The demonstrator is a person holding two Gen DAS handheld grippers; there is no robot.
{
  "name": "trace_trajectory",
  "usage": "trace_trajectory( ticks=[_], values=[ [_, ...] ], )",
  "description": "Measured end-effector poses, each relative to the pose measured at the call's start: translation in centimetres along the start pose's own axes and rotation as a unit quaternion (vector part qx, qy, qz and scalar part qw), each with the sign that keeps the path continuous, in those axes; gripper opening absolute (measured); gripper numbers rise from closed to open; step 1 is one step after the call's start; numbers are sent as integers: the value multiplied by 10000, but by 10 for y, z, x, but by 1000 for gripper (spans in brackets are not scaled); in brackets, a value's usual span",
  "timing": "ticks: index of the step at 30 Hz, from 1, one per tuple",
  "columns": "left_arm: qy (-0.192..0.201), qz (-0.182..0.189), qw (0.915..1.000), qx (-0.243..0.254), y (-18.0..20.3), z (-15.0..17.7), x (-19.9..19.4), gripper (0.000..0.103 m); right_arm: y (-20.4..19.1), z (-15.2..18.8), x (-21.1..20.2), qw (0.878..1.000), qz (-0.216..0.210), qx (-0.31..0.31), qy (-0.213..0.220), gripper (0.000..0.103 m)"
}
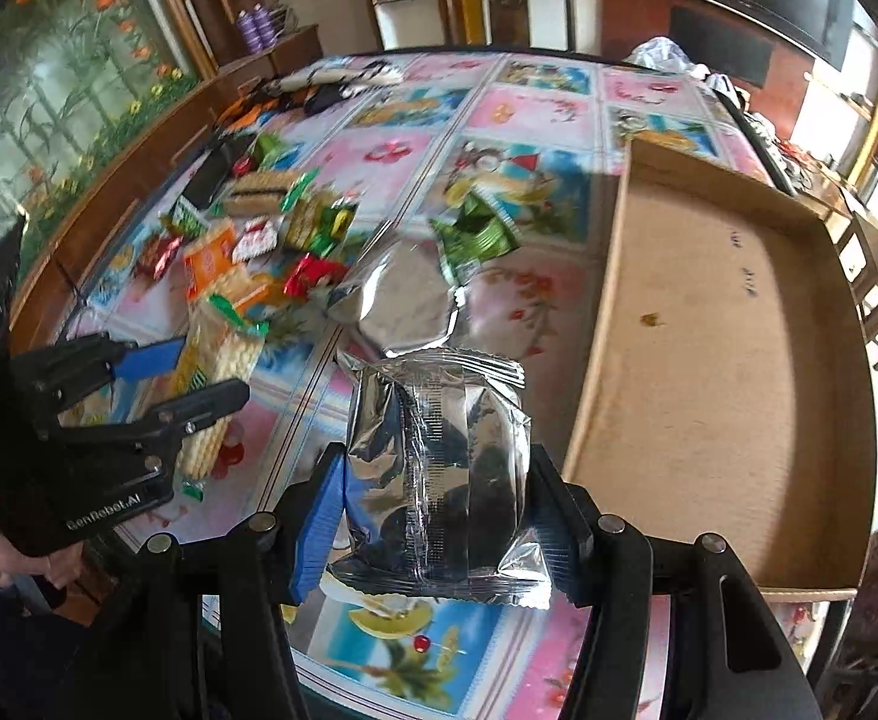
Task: Organize snacks
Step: 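Carry both packs over the cardboard box and open both tools to drop them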
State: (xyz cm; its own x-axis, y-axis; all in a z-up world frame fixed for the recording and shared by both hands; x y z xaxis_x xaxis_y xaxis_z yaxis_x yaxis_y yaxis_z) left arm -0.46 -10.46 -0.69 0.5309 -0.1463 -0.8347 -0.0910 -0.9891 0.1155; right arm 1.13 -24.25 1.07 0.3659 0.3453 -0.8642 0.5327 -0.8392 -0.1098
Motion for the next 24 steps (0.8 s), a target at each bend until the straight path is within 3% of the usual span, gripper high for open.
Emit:
trace_trajectory(
  ticks=[24],
  values=[
    [138, 13, 9987, 480, 73, -44, 10, 45, 96, 15, -33, 9952, 75, 942, 234, 62]
  ],
)
Point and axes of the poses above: each gripper's, at about its wrist camera, not at the fingertips, and x roughly the way its jaws point, y to its right, z to its underside, the point moved 7 cm from there along x, roughly the way its jaws point, and after that the axes turned 7 degrees about -x, right-handed, at the moved point
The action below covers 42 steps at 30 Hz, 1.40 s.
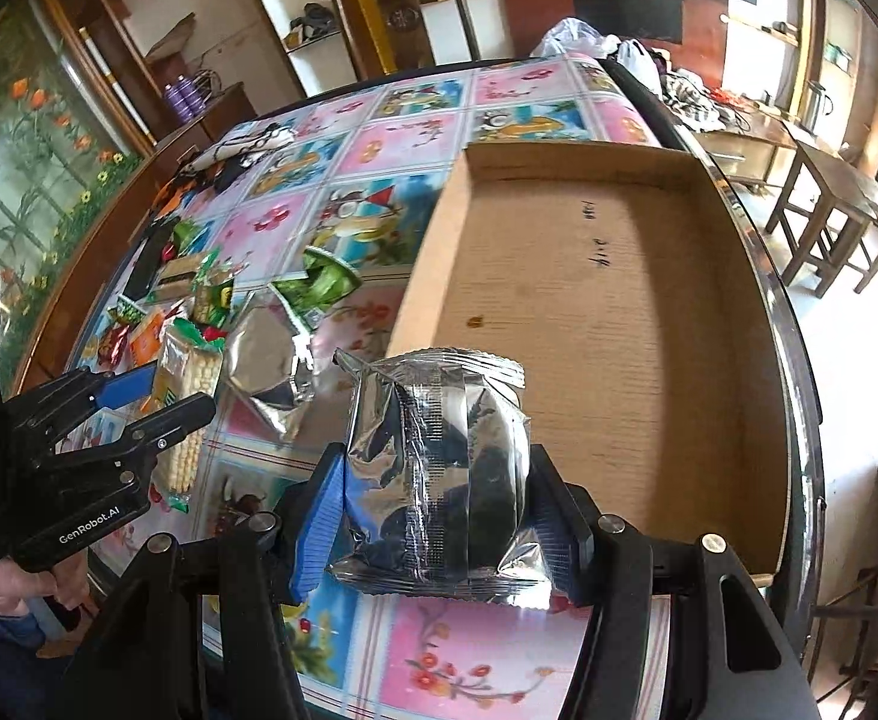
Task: Organize snacks
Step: 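Carry both packs over the cardboard box and open both tools to drop them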
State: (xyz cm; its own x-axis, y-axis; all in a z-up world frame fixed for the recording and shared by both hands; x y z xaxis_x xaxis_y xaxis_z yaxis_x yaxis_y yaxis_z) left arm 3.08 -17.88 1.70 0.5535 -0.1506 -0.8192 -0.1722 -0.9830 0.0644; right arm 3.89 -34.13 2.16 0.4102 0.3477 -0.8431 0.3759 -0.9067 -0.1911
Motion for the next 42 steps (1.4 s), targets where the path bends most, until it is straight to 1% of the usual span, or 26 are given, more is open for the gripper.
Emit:
trace_trajectory(
  ticks=[10, 13, 17, 25, 30, 31, 33, 34, 36, 37, 42],
  values=[
    [10, 111, 9999, 106, 28, -25, 15, 45, 27, -3, -4, 9999, 36, 146, -8, 62],
    [-4, 160, 9998, 120, 35, -33, 20, 45, 36, -7, -5, 9998, 81, 157, 9, 62],
    [-67, 311, 9995, 82, 47, -51, 31, 45, 51, -17, -2, 9997, 152, 211, -14, 62],
    [-324, 681, 9970, -167, 77, -98, 72, 45, 92, -60, 12, 9981, 341, 510, 14, 62],
    [-429, 747, 9959, -263, 92, -125, 100, 45, 116, -92, 28, 9965, 493, 674, -15, 62],
    [-441, 746, 9959, -247, 95, -130, 107, 44, 120, -98, 32, 9965, 508, 667, -19, 62],
    [-496, 667, 9963, -207, 98, -135, 118, 44, 129, -107, 41, 9958, 674, 619, -85, 62],
    [-535, 666, 9961, -236, 98, -135, 123, 44, 133, -109, 45, 9953, 689, 665, -128, 62],
    [-570, 662, 9958, -266, 97, -135, 126, 44, 140, -112, 53, 9952, 616, 739, -182, 62],
    [-563, 652, 9959, -264, 97, -135, 127, 44, 143, -113, 56, 9948, 656, 744, -223, 62],
    [-483, 610, 9967, -246, 94, -133, 121, 44, 148, -111, 72, 9946, 592, 766, -382, 62]
  ],
)
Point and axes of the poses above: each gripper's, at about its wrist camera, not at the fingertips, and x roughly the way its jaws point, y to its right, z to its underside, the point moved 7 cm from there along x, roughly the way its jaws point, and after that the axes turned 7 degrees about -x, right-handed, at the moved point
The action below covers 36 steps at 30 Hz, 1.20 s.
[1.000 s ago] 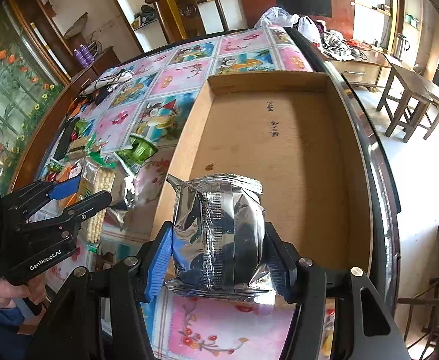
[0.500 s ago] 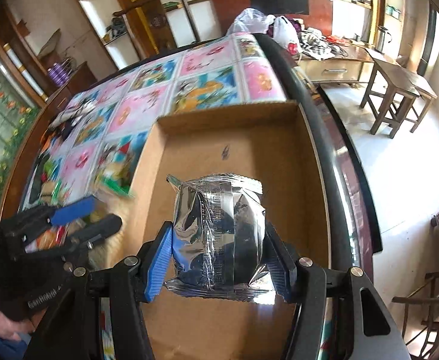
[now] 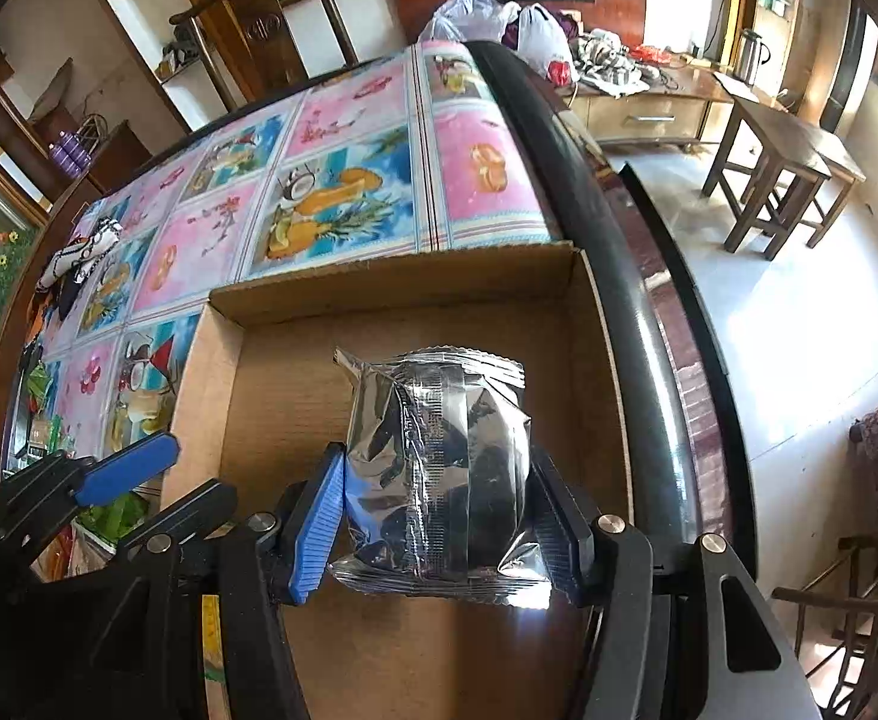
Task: Organize snacks
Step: 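Carry both packs over the cardboard box and open both tools to drop them, then move both open tools back from the box to the snack pile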
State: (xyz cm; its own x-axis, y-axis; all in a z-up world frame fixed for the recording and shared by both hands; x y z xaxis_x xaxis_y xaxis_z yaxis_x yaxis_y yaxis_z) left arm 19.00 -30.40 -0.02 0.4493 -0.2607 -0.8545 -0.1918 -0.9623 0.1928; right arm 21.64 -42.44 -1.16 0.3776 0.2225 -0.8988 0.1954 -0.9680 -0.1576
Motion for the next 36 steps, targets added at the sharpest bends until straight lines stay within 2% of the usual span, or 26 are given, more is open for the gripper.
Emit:
trace_trajectory(
  ticks=[7, 10, 14, 23, 27, 30, 36],
  values=[
    [84, -17, 10000, 22, -4, 9, -16, 44, -4, 1, 11, 10000, -36, 1, -69, 63],
    [137, 53, 9999, 4, -5, 15, -26, 45, -5, 3, 5, 9999, -78, 63, -8, 69],
    [220, 147, 9996, 49, -6, 30, -43, 45, -9, 13, -12, 9996, -137, 219, 129, 69],
    [323, 225, 9991, 133, -18, 66, -76, 47, -52, 74, -49, 9939, -947, 476, 291, 71],
    [311, 261, 9990, 206, -21, 81, -86, 48, -62, 97, -62, 9924, -985, 641, 364, 82],
    [280, 304, 9989, 227, -24, 91, -91, 48, -67, 107, -71, 9900, -1029, 862, 436, 83],
    [239, 366, 9984, 344, -27, 105, -101, 48, -85, 126, -84, 9830, -1392, 1109, 456, 83]
  ],
)
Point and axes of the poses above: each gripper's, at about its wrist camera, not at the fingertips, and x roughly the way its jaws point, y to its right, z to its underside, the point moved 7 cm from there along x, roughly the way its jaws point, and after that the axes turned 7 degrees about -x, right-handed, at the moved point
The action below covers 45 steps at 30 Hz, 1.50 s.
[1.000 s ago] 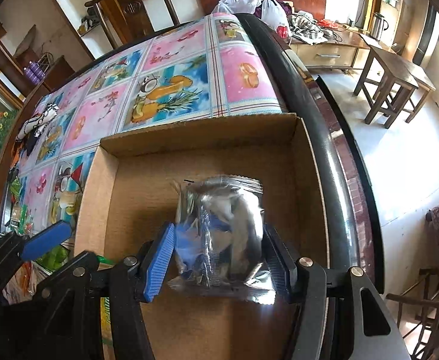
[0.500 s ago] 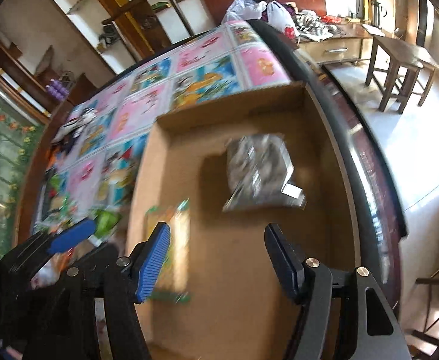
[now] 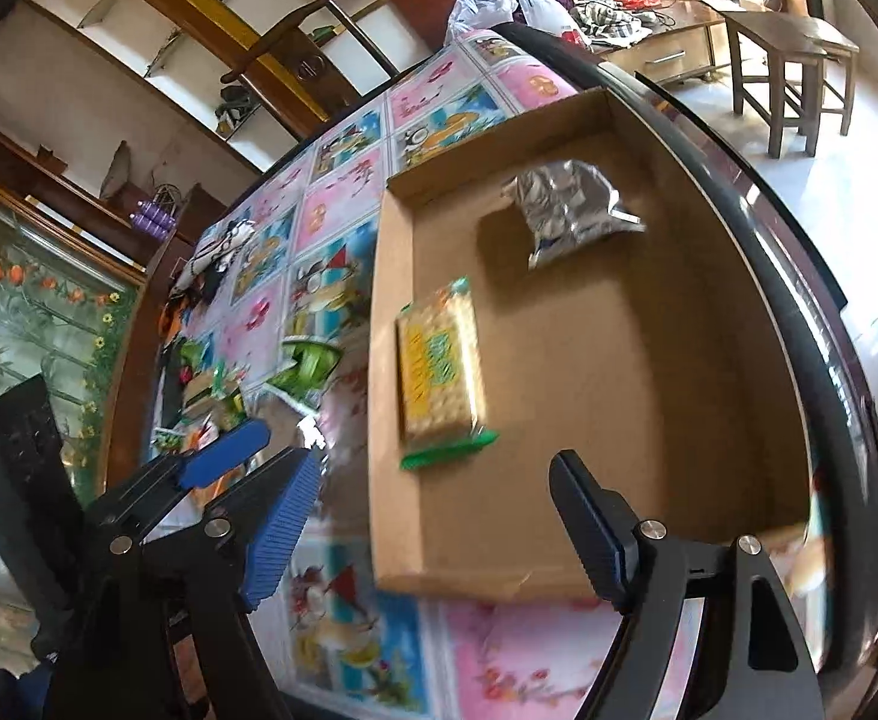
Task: Organize snacks
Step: 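Move both open tools back from the box to the snack pile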
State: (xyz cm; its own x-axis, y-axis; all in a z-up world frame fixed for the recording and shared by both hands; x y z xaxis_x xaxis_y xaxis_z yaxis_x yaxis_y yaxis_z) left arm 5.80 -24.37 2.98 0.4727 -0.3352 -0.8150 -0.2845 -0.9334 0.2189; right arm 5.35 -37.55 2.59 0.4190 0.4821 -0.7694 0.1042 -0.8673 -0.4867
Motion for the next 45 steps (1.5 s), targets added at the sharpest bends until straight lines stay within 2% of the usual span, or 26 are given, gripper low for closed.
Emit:
trace_trajectory(
  ticks=[6, 16, 20, 23, 26, 31, 34, 38, 42, 45],
  values=[
    [-15, 77, 10000, -1, -2, 4, -3, 48, -5, 17, -8, 9998, -43, 181, 82, 83],
    [-32, 128, 9999, 88, -1, 12, -9, 49, -15, 21, -23, 9972, -407, 479, 418, 83],
    [1, 92, 9999, 49, -7, 13, -13, 49, -22, 20, -23, 9981, -299, 340, 429, 83],
    [31, 50, 10000, -4, -14, 14, -17, 50, -26, 19, -22, 9991, -61, 131, 408, 83],
    [84, -25, 9999, -63, -23, 17, -24, 55, -30, 19, -17, 9995, 58, -37, 301, 83],
    [104, -185, 9994, -271, -47, 28, -33, 55, -49, 28, 3, 9987, 136, -498, -50, 84],
    [141, -296, 9982, -505, -68, 36, -40, 55, -67, 35, 20, 9962, 45, -802, -350, 84],
    [204, -485, 9945, -904, -102, 47, -53, 56, -86, 40, 40, 9917, 44, -1121, -626, 84],
    [227, -691, 9890, -1291, -134, 63, -64, 56, -102, 38, 55, 9865, 147, -1472, -697, 84],
    [199, -811, 9845, -1544, -154, 76, -70, 57, -105, 34, 67, 9866, 157, -1410, -800, 83]
  ],
)
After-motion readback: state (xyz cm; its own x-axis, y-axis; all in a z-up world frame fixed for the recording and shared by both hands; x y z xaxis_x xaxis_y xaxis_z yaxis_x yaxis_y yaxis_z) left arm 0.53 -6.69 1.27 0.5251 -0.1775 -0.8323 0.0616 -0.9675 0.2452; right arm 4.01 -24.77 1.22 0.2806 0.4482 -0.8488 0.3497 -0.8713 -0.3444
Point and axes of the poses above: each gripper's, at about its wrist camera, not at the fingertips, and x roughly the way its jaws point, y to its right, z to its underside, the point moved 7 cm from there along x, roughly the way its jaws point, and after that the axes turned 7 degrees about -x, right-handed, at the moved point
